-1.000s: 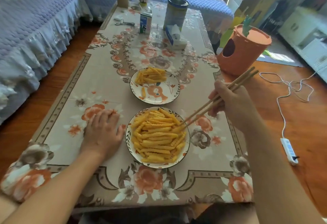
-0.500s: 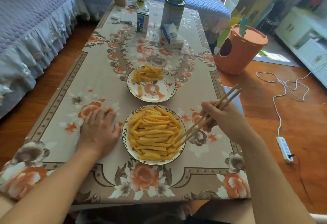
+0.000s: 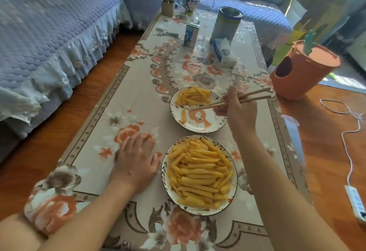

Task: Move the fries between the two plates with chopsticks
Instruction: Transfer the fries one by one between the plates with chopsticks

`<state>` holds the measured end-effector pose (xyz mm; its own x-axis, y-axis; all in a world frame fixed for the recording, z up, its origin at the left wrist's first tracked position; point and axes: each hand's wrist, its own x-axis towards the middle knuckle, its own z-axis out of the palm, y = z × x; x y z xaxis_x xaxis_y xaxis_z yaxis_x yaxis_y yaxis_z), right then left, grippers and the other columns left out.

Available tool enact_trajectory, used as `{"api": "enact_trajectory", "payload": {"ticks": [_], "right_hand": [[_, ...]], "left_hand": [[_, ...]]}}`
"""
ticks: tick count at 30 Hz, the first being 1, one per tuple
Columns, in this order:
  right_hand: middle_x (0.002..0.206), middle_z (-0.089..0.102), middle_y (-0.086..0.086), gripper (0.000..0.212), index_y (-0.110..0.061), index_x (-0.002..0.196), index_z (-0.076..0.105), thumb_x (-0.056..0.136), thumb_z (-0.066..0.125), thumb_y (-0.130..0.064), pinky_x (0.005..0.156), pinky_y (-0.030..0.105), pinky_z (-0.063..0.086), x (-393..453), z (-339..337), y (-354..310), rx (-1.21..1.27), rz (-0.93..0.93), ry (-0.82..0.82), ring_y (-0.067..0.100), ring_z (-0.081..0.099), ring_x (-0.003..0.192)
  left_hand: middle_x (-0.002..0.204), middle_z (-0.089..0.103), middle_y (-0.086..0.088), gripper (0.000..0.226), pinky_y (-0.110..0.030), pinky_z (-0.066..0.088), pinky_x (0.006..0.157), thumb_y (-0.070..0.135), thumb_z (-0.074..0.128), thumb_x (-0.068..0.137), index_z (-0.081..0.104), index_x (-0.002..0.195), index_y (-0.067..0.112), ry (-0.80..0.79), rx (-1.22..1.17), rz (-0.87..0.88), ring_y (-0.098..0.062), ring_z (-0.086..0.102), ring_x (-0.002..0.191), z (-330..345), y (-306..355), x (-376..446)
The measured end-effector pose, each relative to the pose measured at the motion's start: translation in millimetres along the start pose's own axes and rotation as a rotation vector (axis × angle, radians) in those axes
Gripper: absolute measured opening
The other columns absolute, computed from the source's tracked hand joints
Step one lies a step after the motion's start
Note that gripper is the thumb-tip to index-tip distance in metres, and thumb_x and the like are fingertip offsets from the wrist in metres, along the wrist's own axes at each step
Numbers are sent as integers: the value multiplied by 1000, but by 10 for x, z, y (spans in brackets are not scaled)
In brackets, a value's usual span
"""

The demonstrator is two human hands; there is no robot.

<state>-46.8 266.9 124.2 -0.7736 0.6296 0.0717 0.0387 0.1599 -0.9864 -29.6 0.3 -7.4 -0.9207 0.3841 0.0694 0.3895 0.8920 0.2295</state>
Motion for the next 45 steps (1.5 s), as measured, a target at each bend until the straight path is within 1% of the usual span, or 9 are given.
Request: {"api": "enact_trajectory", "payload": {"ticks": [5, 12, 16, 18, 24, 27, 35, 42, 45], "right_hand": [[53, 70, 4, 44, -20, 62, 68, 101, 61, -38, 63, 42, 63, 82, 492, 50, -226, -114, -26, 18, 71, 50], [55, 69, 5, 40, -18, 69, 68, 104, 57, -33, 62, 48, 62, -13, 392, 150, -340, -139, -143, 19, 70, 51], [66, 72, 18, 35, -7, 82, 69, 105, 56, -30, 56, 39, 62, -122, -51, 3, -194, -39, -44, 25, 71, 51], [61, 71, 13, 38, -1, 84, 68, 106, 54, -29, 53, 35, 61, -185, -364, -139, -101, -22, -37, 25, 69, 49], [57, 65, 20, 43, 9, 80, 65, 106, 52, -23, 50, 38, 59, -606, -1039, -500, -65, 27, -274, 34, 66, 49], [56, 64, 21, 41, 7, 77, 64, 106, 51, -20, 45, 36, 57, -929, -984, -403, -64, 59, -341, 31, 64, 45], [57, 63, 20, 37, 6, 77, 65, 101, 58, -21, 44, 34, 58, -1481, -553, -22, 42, 124, -274, 28, 66, 44], [61, 65, 24, 35, 7, 84, 65, 103, 55, -20, 46, 35, 59, -1194, -652, -269, 53, 90, -254, 30, 66, 47], [56, 67, 16, 39, 6, 83, 65, 106, 52, -22, 46, 33, 59, -934, -618, -415, 28, 16, -188, 27, 66, 47]], "left_hand": [[145, 47, -1, 43, -45, 19, 123, 48, 36, 95, 51, 131, 28, -11, 2, -16, -24, 34, 144, 4, -3, 11], [145, 48, -2, 47, -46, 21, 123, 47, 34, 94, 52, 131, 26, -18, -2, -16, -26, 35, 144, -7, -15, 15], [144, 49, -3, 46, -47, 24, 122, 45, 36, 93, 52, 131, 25, -10, -2, -11, -26, 36, 142, -5, -33, 10], [143, 49, -4, 46, -49, 25, 121, 45, 35, 93, 53, 130, 25, -1, -7, -7, -27, 37, 141, -8, -27, 9], [142, 50, -6, 44, -50, 26, 121, 44, 37, 93, 54, 128, 24, -2, 2, -9, -29, 38, 139, -7, 17, -11], [142, 50, -6, 43, -51, 29, 120, 44, 38, 93, 54, 128, 23, -1, 7, -5, -29, 39, 138, -15, 16, -14], [139, 51, -7, 44, -51, 33, 116, 44, 39, 93, 56, 127, 21, 13, -2, 3, -29, 40, 134, -43, 23, -26], [140, 50, -7, 46, -52, 32, 116, 44, 37, 93, 55, 128, 21, 7, -5, 11, -29, 40, 136, -32, 19, -22], [140, 51, -6, 46, -51, 32, 117, 44, 36, 93, 55, 129, 22, 0, -5, 11, -28, 40, 137, -26, 3, -17]]}}
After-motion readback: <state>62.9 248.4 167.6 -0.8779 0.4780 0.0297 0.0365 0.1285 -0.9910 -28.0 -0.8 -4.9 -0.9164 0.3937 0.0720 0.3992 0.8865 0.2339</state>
